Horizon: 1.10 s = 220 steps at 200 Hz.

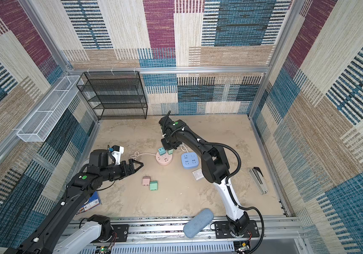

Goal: Insert the plug
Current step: 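Lower the green adapter's prongs into the pink strip socket beside the teal adapter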

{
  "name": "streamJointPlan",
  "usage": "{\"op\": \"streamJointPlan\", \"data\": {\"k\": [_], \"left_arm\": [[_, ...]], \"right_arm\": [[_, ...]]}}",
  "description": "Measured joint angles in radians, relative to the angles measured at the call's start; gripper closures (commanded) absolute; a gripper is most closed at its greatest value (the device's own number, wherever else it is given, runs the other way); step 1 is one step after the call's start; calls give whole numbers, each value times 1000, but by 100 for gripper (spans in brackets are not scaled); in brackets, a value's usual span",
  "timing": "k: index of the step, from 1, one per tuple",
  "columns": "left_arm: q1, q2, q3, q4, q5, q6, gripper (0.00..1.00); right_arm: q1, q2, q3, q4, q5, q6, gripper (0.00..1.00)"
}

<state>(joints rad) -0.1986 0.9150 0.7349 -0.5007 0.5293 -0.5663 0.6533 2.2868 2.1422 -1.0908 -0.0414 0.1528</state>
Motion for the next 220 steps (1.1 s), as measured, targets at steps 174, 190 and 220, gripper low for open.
{"op": "streamJointPlan", "data": {"k": [174, 190, 220], "left_arm": [[0, -10, -11, 3, 0, -3, 7], [0, -10, -11, 3, 0, -4, 7], [0, -7, -11, 4, 0, -6, 7]], "right_arm": [[15, -14, -76, 71, 13, -23, 100], [18, -14, -76, 72, 20, -23, 100], [27, 7, -49, 56, 37, -22, 100]]}}
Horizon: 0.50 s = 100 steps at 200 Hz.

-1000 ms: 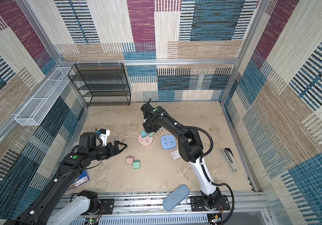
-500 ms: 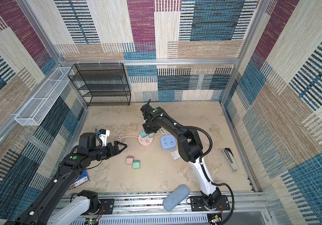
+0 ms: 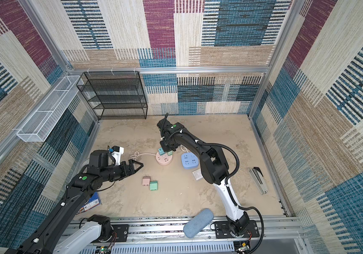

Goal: Insert the plug
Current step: 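Lower the green adapter's prongs into the pink strip socket beside the teal adapter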

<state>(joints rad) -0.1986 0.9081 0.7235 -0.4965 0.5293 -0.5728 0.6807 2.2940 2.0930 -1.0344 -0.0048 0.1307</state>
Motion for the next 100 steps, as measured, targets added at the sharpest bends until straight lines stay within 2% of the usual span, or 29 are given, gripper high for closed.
{"op": "streamJointPlan", "data": {"k": [82, 100], "left_arm": [[0, -5, -2, 14, 0, 0, 7], [0, -5, -2, 13, 0, 0, 7]], "right_arm": [[29, 59, 37, -15, 64, 11, 100], [31, 49, 36, -15, 68, 19, 88]]}}
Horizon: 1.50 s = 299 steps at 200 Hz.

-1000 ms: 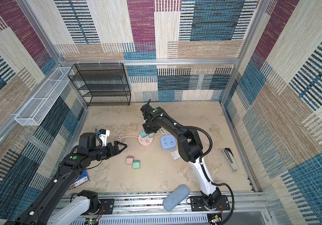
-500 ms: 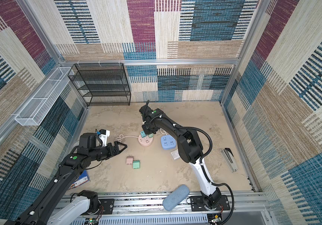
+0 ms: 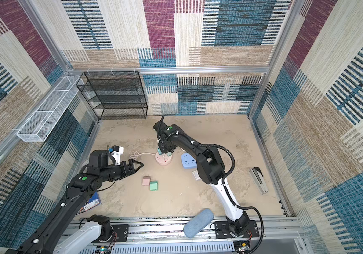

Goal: Insert the plug
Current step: 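Lower the green adapter's prongs into the pink strip socket beside the teal adapter, then press the green adapter down into the socket and open the right gripper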

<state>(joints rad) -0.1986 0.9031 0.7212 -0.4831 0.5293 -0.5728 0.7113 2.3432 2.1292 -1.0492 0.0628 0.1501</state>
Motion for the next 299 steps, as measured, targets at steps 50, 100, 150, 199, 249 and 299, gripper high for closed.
{"op": "streamJointPlan", "data": {"k": [50, 100, 150, 199, 249, 299], "left_arm": [[0, -9, 0, 0, 0, 0, 7], [0, -13, 0, 0, 0, 0, 6], [0, -15, -5, 8, 1, 0, 6], [0, -8, -5, 8, 4, 0, 6], [0, 3, -3, 8, 5, 0, 7], [0, 12, 0, 7, 3, 0, 6]], "right_arm": [[7, -58, -41, -18, -43, 35, 60], [8, -135, -41, -15, -82, 56, 56], [7, -106, 16, -14, -117, 71, 81], [7, -64, 18, 15, -158, 77, 83], [8, -70, -71, 122, -175, 77, 83], [13, -126, -184, 219, -173, 88, 82]]}}
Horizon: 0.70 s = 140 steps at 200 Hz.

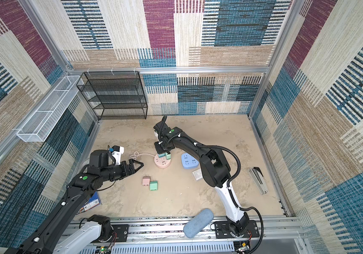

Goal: Insert the plug
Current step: 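Move the open right gripper over the loose green adapter beside the pink adapter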

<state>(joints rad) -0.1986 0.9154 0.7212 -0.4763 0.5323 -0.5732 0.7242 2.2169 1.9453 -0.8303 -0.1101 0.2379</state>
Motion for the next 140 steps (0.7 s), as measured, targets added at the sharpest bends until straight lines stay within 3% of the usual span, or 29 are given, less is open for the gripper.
{"op": "streamJointPlan", "data": {"k": [61, 116, 140], "left_arm": [[0, 14, 4, 0, -5, 0, 5], [0, 7, 23, -14, -29, 1, 5], [0, -8, 27, -16, -33, 1, 5]], "right_arm": [[5, -60, 12, -50, 16, 19, 72], [13, -206, -74, 55, 43, 45, 69], [68, -299, -145, 100, 71, 49, 66]]}}
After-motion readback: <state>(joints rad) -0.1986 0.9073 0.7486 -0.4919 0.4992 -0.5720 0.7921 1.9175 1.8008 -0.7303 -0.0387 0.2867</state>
